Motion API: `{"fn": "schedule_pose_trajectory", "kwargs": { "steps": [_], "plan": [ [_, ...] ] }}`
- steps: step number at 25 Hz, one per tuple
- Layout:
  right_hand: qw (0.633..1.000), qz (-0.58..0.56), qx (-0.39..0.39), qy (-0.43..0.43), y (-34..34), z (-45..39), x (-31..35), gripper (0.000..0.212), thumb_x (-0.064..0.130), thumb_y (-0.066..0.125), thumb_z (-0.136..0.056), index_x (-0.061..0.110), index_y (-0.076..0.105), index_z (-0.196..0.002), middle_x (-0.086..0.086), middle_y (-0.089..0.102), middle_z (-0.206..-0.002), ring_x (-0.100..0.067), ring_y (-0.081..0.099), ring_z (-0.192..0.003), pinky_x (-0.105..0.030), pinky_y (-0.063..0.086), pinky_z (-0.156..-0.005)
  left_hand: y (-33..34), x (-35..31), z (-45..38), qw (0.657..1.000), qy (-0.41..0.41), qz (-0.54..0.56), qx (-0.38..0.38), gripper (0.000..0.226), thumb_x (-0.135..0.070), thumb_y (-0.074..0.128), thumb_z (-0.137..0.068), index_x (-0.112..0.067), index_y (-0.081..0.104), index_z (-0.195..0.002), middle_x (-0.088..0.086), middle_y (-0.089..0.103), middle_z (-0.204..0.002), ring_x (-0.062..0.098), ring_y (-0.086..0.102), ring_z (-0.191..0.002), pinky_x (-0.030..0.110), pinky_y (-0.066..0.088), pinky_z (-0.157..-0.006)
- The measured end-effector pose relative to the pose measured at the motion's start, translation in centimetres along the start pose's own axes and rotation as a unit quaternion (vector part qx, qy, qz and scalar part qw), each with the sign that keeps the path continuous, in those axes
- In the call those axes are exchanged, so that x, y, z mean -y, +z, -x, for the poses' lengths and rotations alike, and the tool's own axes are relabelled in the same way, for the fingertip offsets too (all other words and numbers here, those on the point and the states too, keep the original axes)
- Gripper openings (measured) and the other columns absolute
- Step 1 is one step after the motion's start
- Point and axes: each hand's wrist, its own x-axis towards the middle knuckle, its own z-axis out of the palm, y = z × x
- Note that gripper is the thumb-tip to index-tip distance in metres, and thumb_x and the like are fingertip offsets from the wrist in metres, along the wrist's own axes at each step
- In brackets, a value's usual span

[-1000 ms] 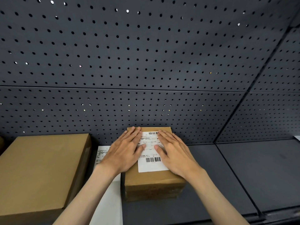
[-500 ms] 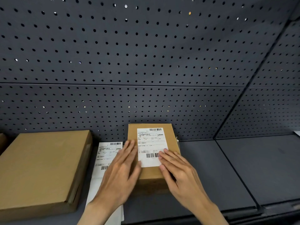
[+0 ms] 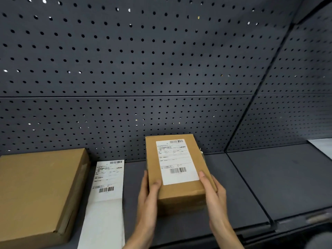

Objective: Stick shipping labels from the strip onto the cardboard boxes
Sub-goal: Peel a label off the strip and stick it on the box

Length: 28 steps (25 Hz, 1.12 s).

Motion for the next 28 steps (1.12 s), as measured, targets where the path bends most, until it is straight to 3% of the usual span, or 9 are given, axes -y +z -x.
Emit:
{"fn": "schedule_pose_trajectory", "kwargs": {
  "steps": [2, 5, 9, 13, 18, 23, 26, 28],
  "plan": [
    [0.999, -0.015, -0.039, -0.011, -3.7, -2.0, 1.1, 0.02, 0.031, 0.067, -0.096, 0.018, 0.074, -0.108, 0.003, 0.08, -0.098, -0.014, 0.073, -0.095, -0.033, 0.052, -0.083, 4.3, 0.3, 0.4, 0.999, 0.009, -0.024, 0.022, 0.062, -0.037, 0.06, -0.095, -0.036, 0.033, -0.151, -0.015, 0.05, -0.144, 0.006, 0.047, -0.128, 0.025, 0.034, -0.101],
    [0.996, 0.001, -0.087, -0.029, -9.8, -5.8, 1.9, 0.023, 0.032, 0.07, -0.091, 0.012, 0.081, -0.096, -0.008, 0.078, -0.106, -0.028, 0.068, -0.104, -0.039, 0.049, -0.084, 10.8, 1.6, 0.3, 0.996, 0.004, -0.045, 0.072, 0.07, -0.047, 0.059, -0.092, -0.041, 0.024, -0.153, -0.018, 0.038, -0.154, 0.006, 0.039, -0.138, 0.034, 0.031, -0.117],
    [0.991, 0.016, -0.128, -0.02, -14.6, -9.0, 3.0, 0.026, 0.036, 0.073, -0.082, 0.011, 0.081, -0.088, -0.01, 0.077, -0.107, -0.028, 0.066, -0.1, -0.039, 0.047, -0.08, 16.6, 2.9, -0.1, 0.995, 0.002, -0.022, 0.102, 0.075, -0.044, 0.059, -0.093, -0.038, 0.019, -0.155, -0.017, 0.027, -0.16, 0.005, 0.03, -0.144, 0.038, 0.025, -0.121],
    [0.988, 0.015, -0.15, -0.023, -17.6, -10.4, 3.1, 0.025, 0.032, 0.073, -0.085, 0.009, 0.078, -0.095, -0.014, 0.073, -0.114, -0.024, 0.062, -0.093, -0.036, 0.045, -0.075, 19.6, 3.9, -0.4, 0.993, -0.008, -0.012, 0.12, 0.077, -0.045, 0.064, -0.088, -0.037, 0.025, -0.153, -0.014, 0.036, -0.156, 0.007, 0.04, -0.138, 0.037, 0.034, -0.117],
    [0.986, 0.033, -0.164, -0.012, -19.6, -10.9, 2.1, 0.026, 0.038, 0.075, -0.083, 0.012, 0.08, -0.09, -0.013, 0.073, -0.113, -0.026, 0.064, -0.099, -0.039, 0.047, -0.081, 21.0, 4.6, 0.1, 0.994, -0.005, -0.029, 0.106, 0.073, -0.04, 0.063, -0.091, -0.032, 0.027, -0.153, -0.013, 0.035, -0.155, 0.009, 0.042, -0.137, 0.03, 0.037, -0.113],
    [0.98, 0.049, -0.193, -0.007, -19.5, -10.7, 2.5, 0.032, 0.033, 0.075, -0.087, 0.009, 0.068, -0.107, -0.011, 0.069, -0.115, -0.026, 0.062, -0.104, -0.043, 0.049, -0.091, 20.6, 4.3, 0.0, 0.992, -0.019, -0.015, 0.121, 0.068, -0.04, 0.07, -0.086, -0.038, 0.038, -0.146, -0.017, 0.051, -0.137, 0.002, 0.055, -0.118, 0.014, 0.046, -0.089],
    [0.962, 0.139, -0.233, -0.037, -18.8, -9.1, 3.8, 0.023, 0.03, 0.075, -0.09, 0.015, 0.066, -0.104, -0.01, 0.066, -0.115, -0.025, 0.059, -0.107, -0.043, 0.047, -0.099, 19.0, 3.3, -0.2, 0.989, -0.045, -0.027, 0.139, 0.063, -0.043, 0.074, -0.078, -0.037, 0.049, -0.136, -0.014, 0.058, -0.131, 0.004, 0.057, -0.118, 0.023, 0.049, -0.097],
    [0.929, 0.225, -0.281, -0.09, -17.7, -7.6, 4.5, 0.034, 0.03, 0.079, -0.086, 0.012, 0.07, -0.114, -0.012, 0.069, -0.118, -0.029, 0.062, -0.111, -0.045, 0.05, -0.1, 16.0, 1.8, -0.8, 0.987, -0.034, -0.057, 0.147, 0.046, -0.041, 0.074, -0.081, -0.036, 0.057, -0.124, -0.013, 0.059, -0.126, 0.005, 0.057, -0.117, 0.022, 0.047, -0.098]
  ]
}}
